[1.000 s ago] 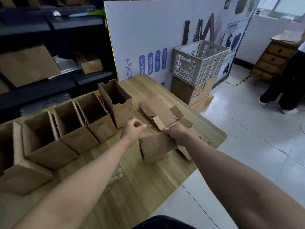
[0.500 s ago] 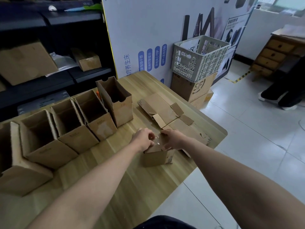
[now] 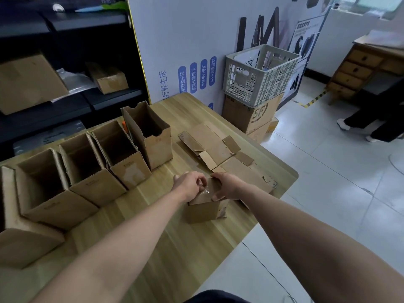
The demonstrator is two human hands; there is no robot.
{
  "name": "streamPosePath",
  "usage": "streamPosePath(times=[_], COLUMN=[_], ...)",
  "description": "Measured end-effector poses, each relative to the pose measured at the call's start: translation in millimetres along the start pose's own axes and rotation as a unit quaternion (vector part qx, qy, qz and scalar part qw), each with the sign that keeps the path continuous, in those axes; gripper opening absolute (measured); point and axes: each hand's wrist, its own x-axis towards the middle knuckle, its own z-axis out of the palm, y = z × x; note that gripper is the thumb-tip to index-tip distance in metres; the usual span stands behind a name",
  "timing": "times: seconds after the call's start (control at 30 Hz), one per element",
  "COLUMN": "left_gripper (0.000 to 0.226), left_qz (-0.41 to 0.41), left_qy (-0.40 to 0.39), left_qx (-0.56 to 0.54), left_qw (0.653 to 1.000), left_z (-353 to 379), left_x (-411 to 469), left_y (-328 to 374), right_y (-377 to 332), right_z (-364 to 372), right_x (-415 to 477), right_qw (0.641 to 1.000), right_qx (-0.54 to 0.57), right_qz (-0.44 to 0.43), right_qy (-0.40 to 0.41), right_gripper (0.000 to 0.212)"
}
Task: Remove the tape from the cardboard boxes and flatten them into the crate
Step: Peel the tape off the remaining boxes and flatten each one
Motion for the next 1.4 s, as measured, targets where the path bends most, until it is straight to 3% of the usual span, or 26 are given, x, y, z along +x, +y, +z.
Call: streamPosePath(times=[0.37, 0.5, 0.77, 1.1, 1.4], left_gripper=[0.020, 0.013, 0.007, 0.014, 0.013], left_qz=[0.004, 0.008, 0.043, 0.093, 0.098], left_qy=[0.003, 0.009, -0.007, -0.026, -0.007], left_qx=[0.008, 0.011, 0.056, 0.198, 0.188], left_qw=[1.000, 1.000, 0.997, 0.975, 0.977], left_z=[6, 7, 0, -3, 6], left_x=[2, 2, 1, 2, 2], left_y=[-9, -7, 1, 15, 19], right_y=[0, 1, 3, 4, 6], right_z=[1, 1, 3, 3, 5], right_x=[3, 3, 3, 6, 8], right_qw=[1.000, 1.000, 1.000, 1.000, 1.000], right_qx=[0.000, 0.002, 0.005, 0.003, 0.019], right_qz=[0.001, -0.001, 0.001, 0.002, 0.002], right_qy=[-0.004, -0.003, -0.005, -0.007, 0.000], right_gripper=[0.083, 0.080, 0.081, 0.081, 0.077])
